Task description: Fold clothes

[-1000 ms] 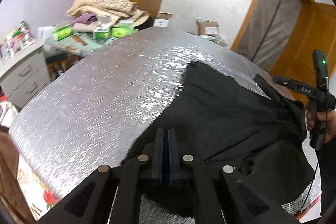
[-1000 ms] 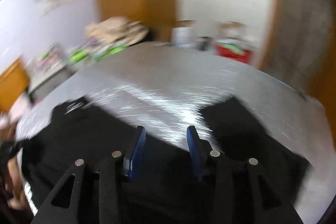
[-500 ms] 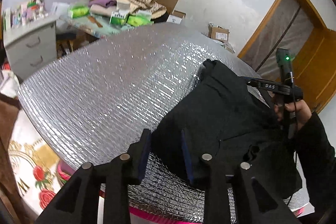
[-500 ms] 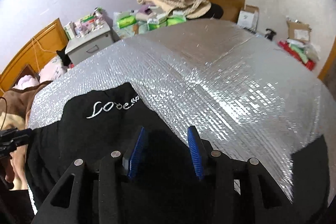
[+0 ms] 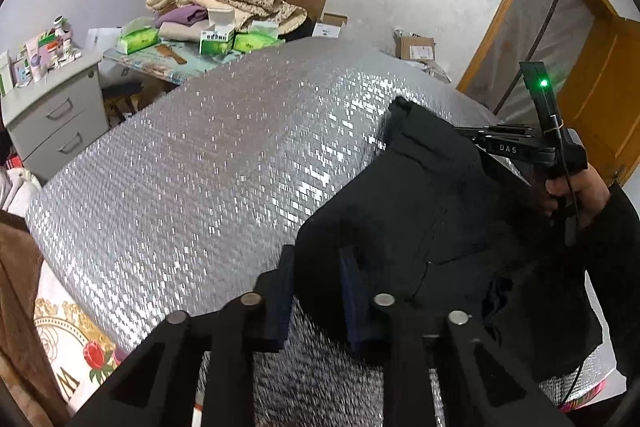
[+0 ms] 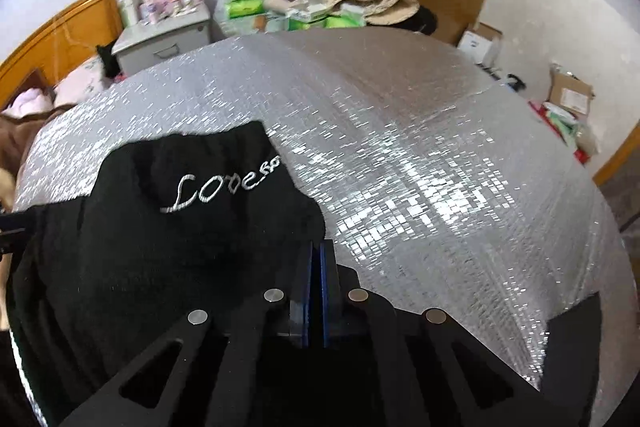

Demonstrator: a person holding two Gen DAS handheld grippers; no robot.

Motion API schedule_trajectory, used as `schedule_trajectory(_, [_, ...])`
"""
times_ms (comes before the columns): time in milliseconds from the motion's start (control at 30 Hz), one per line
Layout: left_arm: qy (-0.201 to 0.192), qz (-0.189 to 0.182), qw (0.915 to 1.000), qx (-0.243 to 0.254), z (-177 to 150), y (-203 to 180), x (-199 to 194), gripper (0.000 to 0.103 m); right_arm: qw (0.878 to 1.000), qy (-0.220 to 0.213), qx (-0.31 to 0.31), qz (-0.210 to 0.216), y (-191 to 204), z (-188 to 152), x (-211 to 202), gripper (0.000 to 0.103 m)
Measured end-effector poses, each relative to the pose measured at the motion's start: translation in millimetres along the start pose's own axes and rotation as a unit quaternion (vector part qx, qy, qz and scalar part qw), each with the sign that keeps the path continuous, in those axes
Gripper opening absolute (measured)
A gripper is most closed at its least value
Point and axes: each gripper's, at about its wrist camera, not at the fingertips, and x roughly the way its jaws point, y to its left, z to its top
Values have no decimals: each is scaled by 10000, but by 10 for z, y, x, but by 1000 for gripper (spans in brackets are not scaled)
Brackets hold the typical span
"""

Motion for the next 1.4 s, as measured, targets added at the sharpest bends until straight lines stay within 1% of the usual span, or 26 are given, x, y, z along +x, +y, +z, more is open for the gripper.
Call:
schedule_trajectory(67, [-120,52,9999,45,93,15,-8,13,9997,-157,158,-121,-101,49,-49,4])
schedule_trajectory(167, [-334,149,9993,124,265,37,-26,11,9974,-458,405,-374,-241,196,-149,3])
schedule_trajectory(333, [-697,368,9965,275,559,60,-50,11,9931,-854,501,-629,-341,487,-256,3])
schedule_trajectory(433, [-938,493,9939,312,681,82,-72,11,9892,-1127,556,-751,-372,669,-279,3])
schedule_trajectory(500, [-1026,641,9922,312,738,118,-28,11,9870,-1261,630,-768,-395,774,-259,3])
schedule_trajectory(567, [-974,776,9919,252,769,188,83,11,9860,-1304,726,-740,-414,856,-187,4])
schedule_trajectory(633, [-807,878,9927,203,782,279,250,11,9872,-1218,776,-670,-426,919,-45,4])
schedule_trajectory(667, [-626,929,9936,140,778,342,367,11,9892,-1080,778,-612,-427,937,62,4])
schedule_trajectory(700, [-451,905,9948,85,765,390,448,12,9927,-811,760,-466,-421,953,215,7])
schedule_trajectory(733, [-277,873,9958,32,751,436,526,14,9950,-551,754,-341,-420,963,351,7])
schedule_trajectory(767, [-227,824,9963,-35,735,468,545,16,9959,-309,781,-324,-430,951,464,7])
schedule_trajectory(800, [-258,772,9966,-86,731,490,518,17,9957,-142,827,-398,-444,921,547,7])
schedule_trajectory(833, [-280,746,9967,-124,728,505,474,17,9953,-103,863,-418,-462,894,567,9])
schedule_trajectory(900, [-346,733,9965,-181,713,522,381,18,9943,-99,984,-398,-511,843,546,20])
schedule_trajectory(933, [-393,747,9962,-200,699,524,332,18,9936,-121,1050,-395,-537,821,512,23])
schedule_trajectory(1000, [-500,762,9956,-222,673,520,235,18,9926,-240,1119,-411,-575,792,379,24])
schedule_trajectory(1067, [-607,661,9956,-259,652,499,140,17,9921,-353,1143,-383,-588,759,235,24])
schedule_trajectory(1133, [-715,485,9959,-255,627,414,51,17,9924,-398,1121,-301,-559,703,98,24])
schedule_trajectory(1233, [-717,110,9974,-33,650,232,76,17,9940,-294,1032,-207,-432,515,-44,24])
schedule_trajectory(1300, [-593,-22,9982,65,665,160,186,17,9947,-172,1003,-137,-350,379,-92,24])
schedule_trajectory(1367, [-291,-187,9994,96,679,113,405,17,9950,-39,995,-84,-285,228,-128,24])
schedule_trajectory(1400, [-144,-135,9998,74,668,116,486,17,9951,26,990,-74,-259,152,-143,24])
